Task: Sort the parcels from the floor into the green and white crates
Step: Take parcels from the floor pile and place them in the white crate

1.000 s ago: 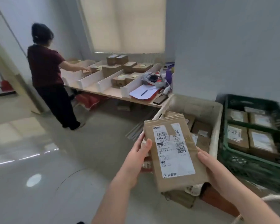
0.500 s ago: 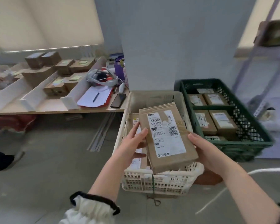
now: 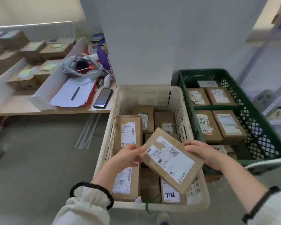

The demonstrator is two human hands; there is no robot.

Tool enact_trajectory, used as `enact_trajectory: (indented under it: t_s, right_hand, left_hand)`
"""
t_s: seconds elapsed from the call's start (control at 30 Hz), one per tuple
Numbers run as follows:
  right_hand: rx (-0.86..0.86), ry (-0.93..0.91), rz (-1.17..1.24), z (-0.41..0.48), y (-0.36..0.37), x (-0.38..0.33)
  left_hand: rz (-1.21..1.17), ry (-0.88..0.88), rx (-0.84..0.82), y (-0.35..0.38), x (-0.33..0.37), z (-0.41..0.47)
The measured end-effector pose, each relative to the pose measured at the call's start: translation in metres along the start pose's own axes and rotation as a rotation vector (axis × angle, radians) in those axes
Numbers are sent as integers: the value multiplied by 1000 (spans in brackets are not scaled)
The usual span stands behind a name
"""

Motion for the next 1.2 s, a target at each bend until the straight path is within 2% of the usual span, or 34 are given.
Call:
enact_trajectory:
  t_s: [0.1,0.2,0.47,0.57,0.83,1.2]
  right_hand:
    - [-153,79,-177,44,9,5]
    - [-286,157,-335,79,29,16]
    - [-492,310,-554,135,59,83]
    - [-550,371,-612,142,63,108]
    - [-590,342,-633,160,85,116]
    - [-447,251,-599,165,98,130]
  left_hand:
    - [141,-121,-75,-1,-29,27]
    - [141,-216,-135,7,-62,43]
    - [29,-347,14,34,-128,63]
    - [114,-369,51,47,-138,77]
    - [168,-330,177,50,-151,92]
    - [215,-353,98,58,-162,117]
Point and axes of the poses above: each hand's wrist, its own z-axis towards the middle knuckle, its own y-axis out of the palm, x = y × z, the point moved 9 cm from there along z, towards the middle knuckle, and after that the axes turned 9 degrees about -x, right-handed, at the moved point
